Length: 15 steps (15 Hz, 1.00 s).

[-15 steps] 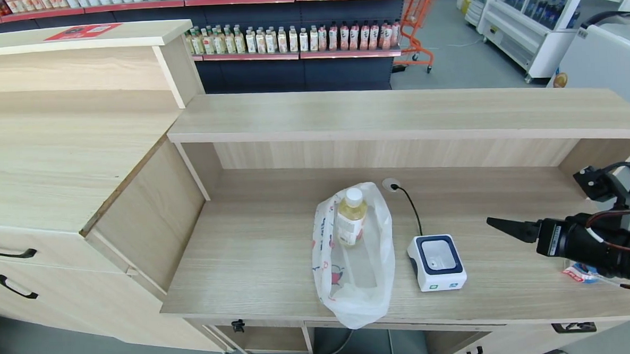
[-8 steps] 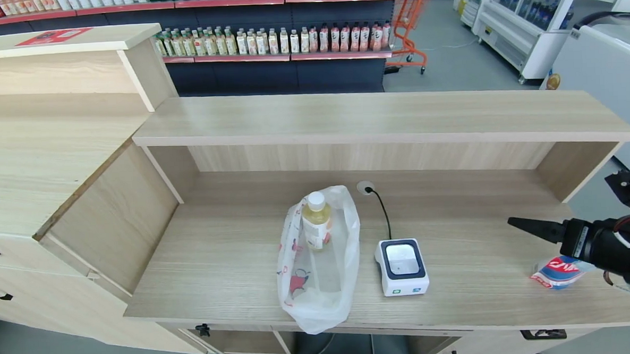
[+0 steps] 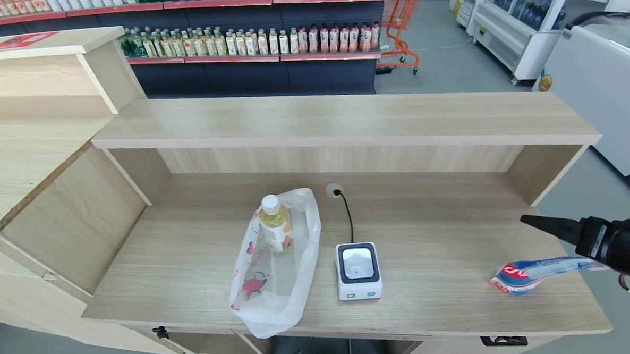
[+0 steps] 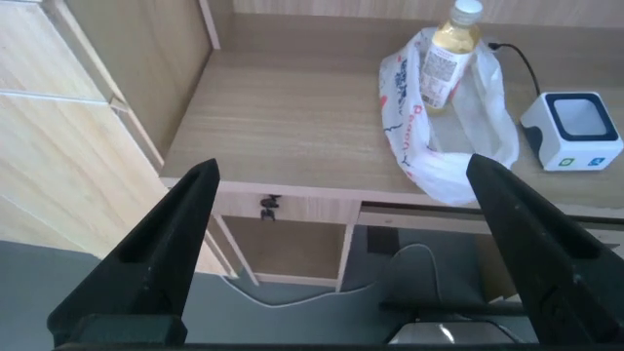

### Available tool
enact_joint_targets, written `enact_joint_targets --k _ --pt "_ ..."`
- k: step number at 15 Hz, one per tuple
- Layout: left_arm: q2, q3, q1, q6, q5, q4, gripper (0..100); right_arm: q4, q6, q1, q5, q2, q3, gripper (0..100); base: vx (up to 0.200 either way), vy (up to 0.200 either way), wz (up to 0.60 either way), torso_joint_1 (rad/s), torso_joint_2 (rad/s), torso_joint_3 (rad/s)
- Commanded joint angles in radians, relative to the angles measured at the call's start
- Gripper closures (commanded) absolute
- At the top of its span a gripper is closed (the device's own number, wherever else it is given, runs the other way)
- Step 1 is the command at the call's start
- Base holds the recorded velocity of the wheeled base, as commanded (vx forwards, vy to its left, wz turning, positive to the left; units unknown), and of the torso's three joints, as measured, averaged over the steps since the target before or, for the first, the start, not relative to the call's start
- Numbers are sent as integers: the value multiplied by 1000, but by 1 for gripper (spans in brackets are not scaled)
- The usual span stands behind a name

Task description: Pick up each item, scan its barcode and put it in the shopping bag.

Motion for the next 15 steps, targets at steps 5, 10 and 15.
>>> enact_joint_targets --k 5,10,15 --pt "1 0 0 0 0 0 0 242 55 -9 4 -199 -14 0 0 -200 0 0 2 1" --pt "1 0 0 -4 0 0 0 406 118 -29 -5 -292 -34 0 0 -200 0 0 1 0" --pt "0 0 0 -3 0 0 0 770 286 -42 -57 -311 -252 0 0 0 0 0 0 0"
